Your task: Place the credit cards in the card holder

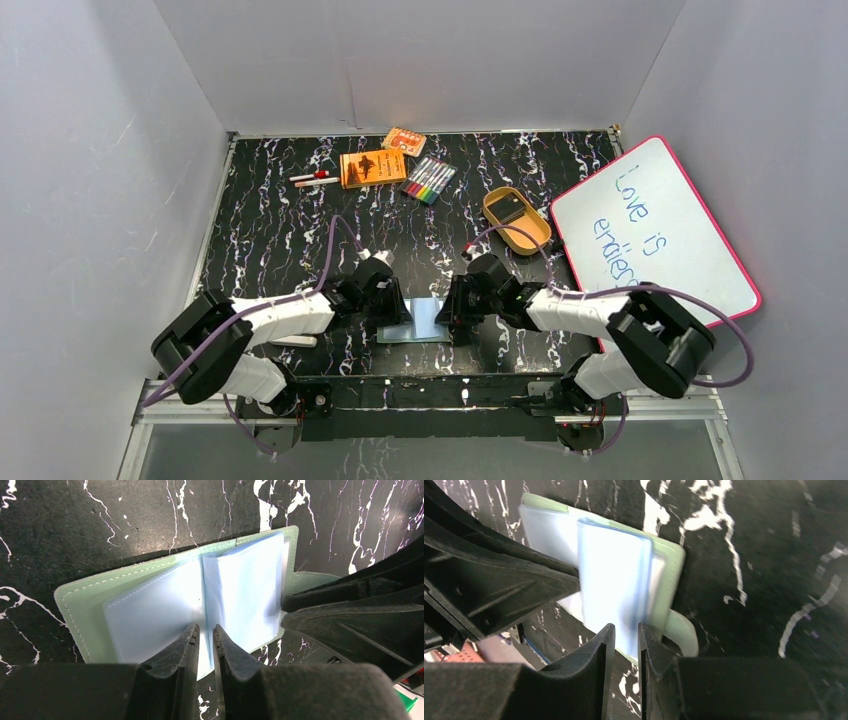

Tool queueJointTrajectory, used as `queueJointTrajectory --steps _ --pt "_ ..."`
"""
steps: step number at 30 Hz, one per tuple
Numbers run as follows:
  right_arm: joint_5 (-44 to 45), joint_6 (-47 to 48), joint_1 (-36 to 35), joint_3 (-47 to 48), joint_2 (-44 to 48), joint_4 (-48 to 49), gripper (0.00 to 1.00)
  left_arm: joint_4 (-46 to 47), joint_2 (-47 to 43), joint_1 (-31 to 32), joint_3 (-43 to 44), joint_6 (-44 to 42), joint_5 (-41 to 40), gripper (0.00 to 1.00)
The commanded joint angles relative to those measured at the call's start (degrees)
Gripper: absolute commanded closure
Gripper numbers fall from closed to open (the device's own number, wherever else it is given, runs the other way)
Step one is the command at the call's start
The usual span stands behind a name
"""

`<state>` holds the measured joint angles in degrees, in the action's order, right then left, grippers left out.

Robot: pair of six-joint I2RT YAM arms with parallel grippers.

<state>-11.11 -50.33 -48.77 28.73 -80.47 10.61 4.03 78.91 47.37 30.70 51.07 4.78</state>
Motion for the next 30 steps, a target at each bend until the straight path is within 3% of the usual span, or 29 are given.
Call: queueJointTrajectory --steps 1,6,13,20,30 --pt "4.8 2.7 0.0 1.1 7.1 -9.3 0.67 -2.3 -1.1 0.0 -1.7 -0.6 -3.5 0.84" --pt "2.0 5.7 -0.1 5.8 12.0 -9.3 0.64 -2.1 -3.8 0.0 -1.7 -1.4 -4.0 0.81" --pt "-6.4 1.8 -0.9 8.0 1.5 2.4 0.69 -0.7 -0.9 0.0 -1.1 -1.7 -3.6 0.82" --pt "-3.3 -1.3 -0.9 5.0 -5.9 4.7 0.71 0.3 -0.5 0.0 -1.9 -1.2 -3.3 0.82" --pt "3.7 -6.9 -0.2 -4.5 -5.0 2.0 0.72 -0.6 -3.3 0.0 -6.6 0.7 -5.6 0.83"
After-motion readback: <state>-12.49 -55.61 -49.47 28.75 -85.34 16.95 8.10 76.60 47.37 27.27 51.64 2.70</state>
